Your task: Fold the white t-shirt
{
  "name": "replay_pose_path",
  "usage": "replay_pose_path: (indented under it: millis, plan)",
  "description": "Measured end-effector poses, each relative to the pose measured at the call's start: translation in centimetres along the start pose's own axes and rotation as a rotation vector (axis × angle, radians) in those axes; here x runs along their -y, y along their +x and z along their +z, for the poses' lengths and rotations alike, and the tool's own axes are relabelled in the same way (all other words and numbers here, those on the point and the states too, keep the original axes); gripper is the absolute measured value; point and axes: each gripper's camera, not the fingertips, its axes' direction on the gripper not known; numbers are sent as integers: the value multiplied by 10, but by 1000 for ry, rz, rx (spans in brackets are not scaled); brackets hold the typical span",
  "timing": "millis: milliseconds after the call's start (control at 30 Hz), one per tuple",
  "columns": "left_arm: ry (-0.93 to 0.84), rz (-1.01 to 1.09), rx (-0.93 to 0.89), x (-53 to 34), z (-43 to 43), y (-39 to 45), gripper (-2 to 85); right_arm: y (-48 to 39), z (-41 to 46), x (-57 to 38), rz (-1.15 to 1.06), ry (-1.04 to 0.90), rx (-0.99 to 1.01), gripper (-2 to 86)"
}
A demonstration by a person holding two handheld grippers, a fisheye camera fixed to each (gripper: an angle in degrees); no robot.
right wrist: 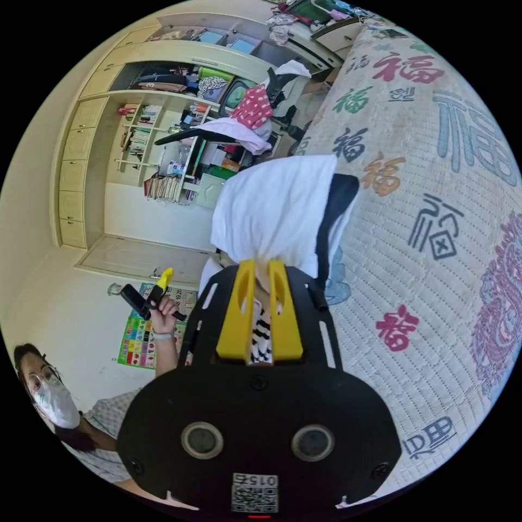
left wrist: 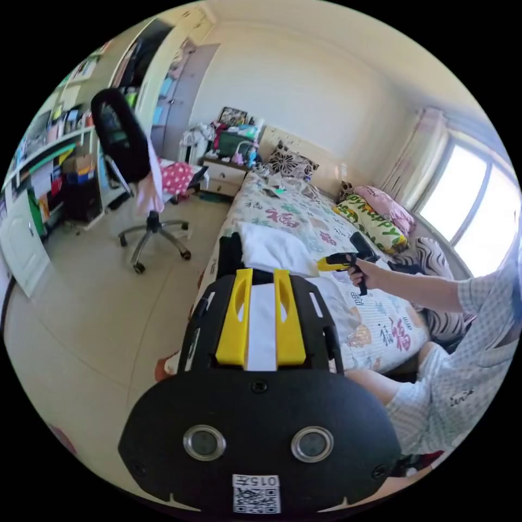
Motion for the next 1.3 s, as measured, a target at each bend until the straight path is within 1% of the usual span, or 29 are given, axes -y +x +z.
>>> replay_pose_path:
  millis: [100,233,300,367,400,433,500,567,600,667,700,733,767,800,833,867,933,1033,1067,1133,1200,1233,1300]
  plan:
    - [47,111,4,-14,30,81,90,-28,9,-1,-12,13,34,10]
    - [21,141,53,-27,79,168,105,-83,-18,-10,-152,82,137,1]
    - [22,153,69,-28,93,201,117,-127,-52,-20,-249,123,214,-2]
    - [39,160,139,-27,98,236,125,-163,-82,-31,-325,158,275,-3]
    - [61,165,204,-26,98,261,125,-188,-102,-41,-378,171,296,-3]
    - [93,181,265,-27,93,287,120,-202,-113,-47,-407,176,295,-3]
    - [148,208,321,-34,86,327,103,-252,-154,-79,-518,186,259,-4]
    - [199,276,325,-47,84,370,90,-286,-186,-108,-589,218,262,-4]
    - [191,297,340,-56,87,398,111,-306,-209,-128,-624,247,263,-4]
    - [171,258,359,-68,95,434,129,-332,-244,-159,-675,299,251,-4]
    - [199,259,300,-80,98,459,132,-349,-265,-180,-695,317,222,-4]
    - [214,245,190,-90,103,485,131,-356,-275,-191,-706,330,200,-4]
    - [205,254,135,-95,109,500,128,-371,-293,-213,-730,356,155,-4]
    - [154,304,43,-104,126,535,122,-382,-312,-236,-736,386,133,-4]
    - [106,357,-1,-116,144,573,82,-386,-322,-246,-740,393,128,-4]
    - [97,386,-8,-124,151,592,62,-395,-339,-266,-750,398,130,-4]
    - [110,521,2,-155,171,661,27,-406,-367,-299,-743,444,123,-3]
    - [112,640,-29,-179,173,725,14,-424,-418,-360,-716,529,13,-2]
    - [120,654,-40,-182,170,735,13,-430,-437,-388,-710,567,-23,-2]
    - [144,695,-150,-193,147,767,10,-438,-465,-433,-705,633,-47,-2]
    - [135,743,-240,-198,130,787,8,-445,-494,-494,-678,720,-75,-2]
    - [126,783,-295,-202,120,801,8,-447,-500,-508,-666,744,-90,-2]
    - [114,853,-342,-208,111,822,8,-450,-516,-558,-604,825,-147,-1]
